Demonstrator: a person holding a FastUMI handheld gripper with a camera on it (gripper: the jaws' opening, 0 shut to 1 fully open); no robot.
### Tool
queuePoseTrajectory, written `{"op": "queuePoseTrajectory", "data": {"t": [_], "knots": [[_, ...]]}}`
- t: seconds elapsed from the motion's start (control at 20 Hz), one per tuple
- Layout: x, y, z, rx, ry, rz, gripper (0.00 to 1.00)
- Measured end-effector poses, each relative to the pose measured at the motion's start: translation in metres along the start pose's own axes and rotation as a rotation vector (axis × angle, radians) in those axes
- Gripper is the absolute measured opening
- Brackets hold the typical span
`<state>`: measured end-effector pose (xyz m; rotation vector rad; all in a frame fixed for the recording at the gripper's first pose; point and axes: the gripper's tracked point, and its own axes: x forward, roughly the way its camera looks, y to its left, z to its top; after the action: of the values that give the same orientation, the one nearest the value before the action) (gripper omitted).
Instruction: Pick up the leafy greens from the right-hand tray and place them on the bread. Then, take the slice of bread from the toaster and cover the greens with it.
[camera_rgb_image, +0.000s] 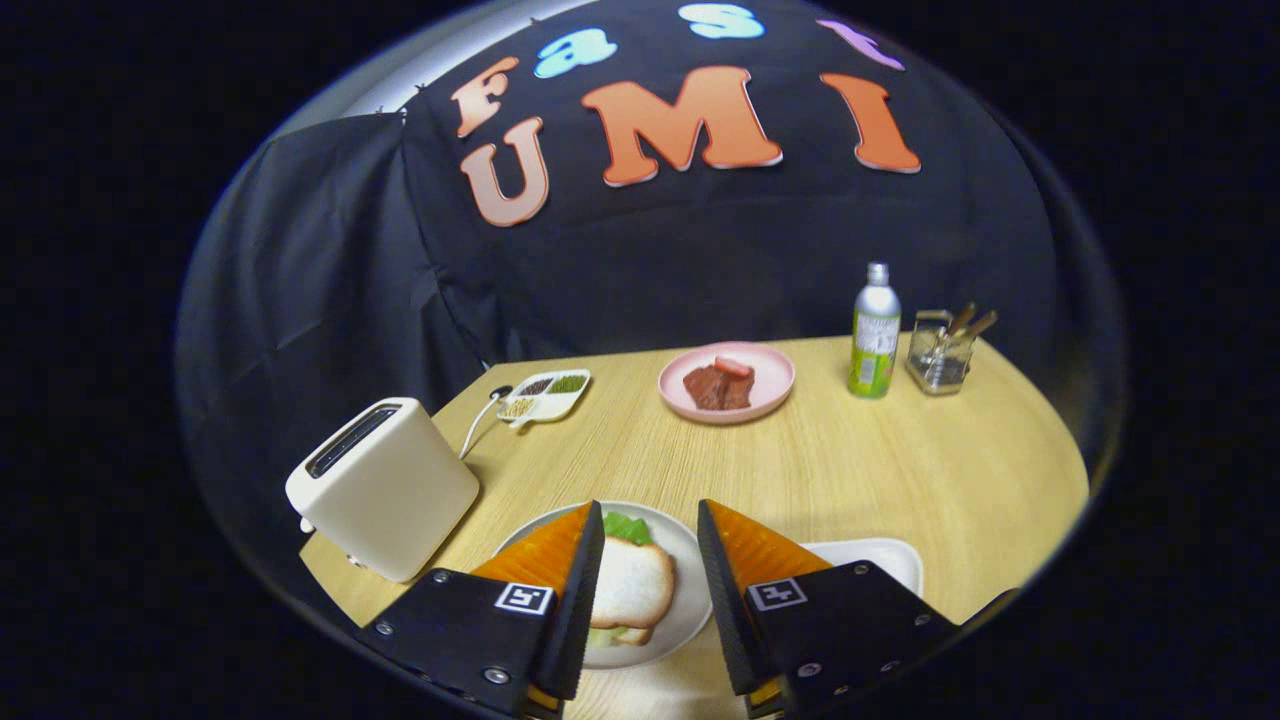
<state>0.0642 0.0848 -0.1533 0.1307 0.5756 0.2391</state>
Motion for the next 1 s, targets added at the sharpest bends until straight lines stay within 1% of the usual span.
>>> {"op": "queuePoseTrajectory", "data": {"t": [0.05,0.1,0.15,0.2,0.3,0.45,0.65,0.85,1.0], "knots": [[-0.010,-0.004,0.011,-0.029,-0.054,-0.031,0.59],[-0.021,-0.009,0.023,-0.052,-0.108,-0.057,0.67],[-0.031,-0.013,0.034,-0.064,-0.159,-0.081,0.71],[-0.041,-0.015,0.047,-0.073,-0.213,-0.095,0.77],[-0.062,-0.025,0.071,-0.098,-0.323,-0.130,0.83],[-0.092,-0.040,0.094,-0.140,-0.413,-0.191,0.83],[-0.123,-0.029,0.113,-0.146,-0.522,-0.181,0.83],[-0.146,-0.035,0.119,-0.178,-0.584,-0.233,0.83],[-0.161,-0.030,0.124,-0.221,-0.635,-0.242,0.84]]}}
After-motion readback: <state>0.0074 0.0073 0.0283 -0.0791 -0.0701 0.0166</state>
